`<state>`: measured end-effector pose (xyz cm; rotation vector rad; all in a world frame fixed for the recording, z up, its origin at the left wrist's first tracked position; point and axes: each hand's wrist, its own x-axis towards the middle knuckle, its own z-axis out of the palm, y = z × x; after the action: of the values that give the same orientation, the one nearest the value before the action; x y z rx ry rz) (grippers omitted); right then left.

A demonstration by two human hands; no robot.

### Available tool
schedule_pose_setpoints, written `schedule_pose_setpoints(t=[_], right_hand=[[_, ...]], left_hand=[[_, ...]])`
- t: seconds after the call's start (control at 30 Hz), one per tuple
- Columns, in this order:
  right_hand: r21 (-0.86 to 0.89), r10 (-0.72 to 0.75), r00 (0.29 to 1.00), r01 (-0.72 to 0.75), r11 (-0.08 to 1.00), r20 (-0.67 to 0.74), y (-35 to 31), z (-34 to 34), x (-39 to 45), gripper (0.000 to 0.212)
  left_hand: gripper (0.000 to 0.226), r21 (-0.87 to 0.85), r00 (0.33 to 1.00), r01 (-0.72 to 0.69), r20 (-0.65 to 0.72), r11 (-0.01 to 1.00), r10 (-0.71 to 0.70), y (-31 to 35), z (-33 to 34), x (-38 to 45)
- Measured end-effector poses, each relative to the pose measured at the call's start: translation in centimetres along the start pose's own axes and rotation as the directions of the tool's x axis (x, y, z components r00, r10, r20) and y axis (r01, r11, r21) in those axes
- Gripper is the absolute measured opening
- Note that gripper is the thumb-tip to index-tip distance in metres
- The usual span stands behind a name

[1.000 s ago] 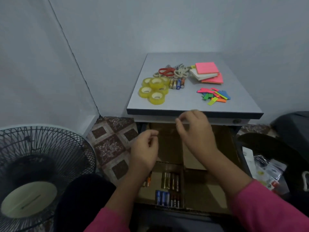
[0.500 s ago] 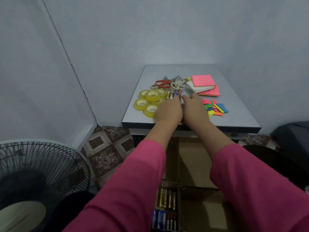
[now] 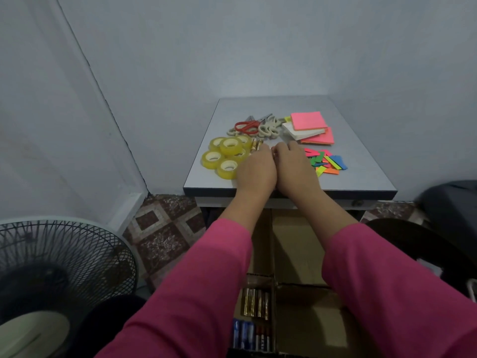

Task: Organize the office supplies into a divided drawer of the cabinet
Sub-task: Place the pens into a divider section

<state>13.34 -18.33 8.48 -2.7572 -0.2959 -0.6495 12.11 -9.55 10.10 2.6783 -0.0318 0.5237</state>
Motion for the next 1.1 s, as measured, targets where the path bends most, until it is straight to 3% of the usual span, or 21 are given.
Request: schedule_pose_setpoints(t=[0.13, 0.33, 0.53, 0.67, 0.77, 0.87, 0.97, 1.03, 1.1], right_hand=[[0.008, -0.011, 1.0, 0.011, 1.0, 0.029, -0.1, -0.3, -0.4, 0.032], [0.031, 0.045, 0.999, -0.045, 0.999, -0.023, -0.5, -0.7, -0.9, 0.013], [0.053, 0.064, 0.998, -0.064, 0.997, -0.003, -1.4, -1.3, -3.4, 0.023], [0.256, 0.096, 0.986, -0.058, 0.965, -0.137, -1.8, -2.1, -7.6, 0.024], [0.473, 0.174, 0.982, -0.119, 0.873, -0.075, -1.4, -2.3, -12.0, 0.023], [0.591, 0.237, 0.97, -0.223, 0.775, 0.056, -0.9, -1.4, -15.5, 0.022], [0.625, 0.294, 0.939, -0.338, 0.704, 0.177, -0.6, -0.2, -17.6, 0.024], [0.655, 0.315, 0.914, -0.404, 0.638, 0.257, -0.5, 0.2, -18.1, 0.028], [0.675, 0.313, 0.899, -0.437, 0.595, 0.306, -0.5, 0.3, -18.2, 0.032]], left_hand=[[0.023, 0.031, 0.998, -0.064, -0.001, 0.997, 0.064, -0.2, 0.0, 0.0], [0.021, 0.002, 1.0, -0.031, 0.002, 1.0, 0.031, -0.3, -0.2, -0.4], [0.015, 0.092, 0.988, -0.008, 0.157, 0.996, -0.007, 0.5, -2.7, -2.2], [0.016, 0.054, 0.975, 0.027, 0.219, 0.998, -0.038, -0.3, -5.1, -5.2], [0.013, -0.152, 0.952, 0.093, 0.303, 0.984, -0.044, -2.2, -6.3, -9.5], [0.005, -0.226, 0.846, 0.214, 0.529, 0.95, -0.065, -4.3, -6.2, -13.8], [0.005, -0.079, 0.638, 0.32, 0.755, 0.944, -0.153, -6.1, -4.4, -16.2], [0.007, 0.068, 0.569, 0.208, 0.803, 0.976, -0.178, -7.0, -3.6, -17.4], [0.013, 0.182, 0.583, 0.034, 0.795, 0.983, -0.168, -7.7, -3.1, -18.6]])
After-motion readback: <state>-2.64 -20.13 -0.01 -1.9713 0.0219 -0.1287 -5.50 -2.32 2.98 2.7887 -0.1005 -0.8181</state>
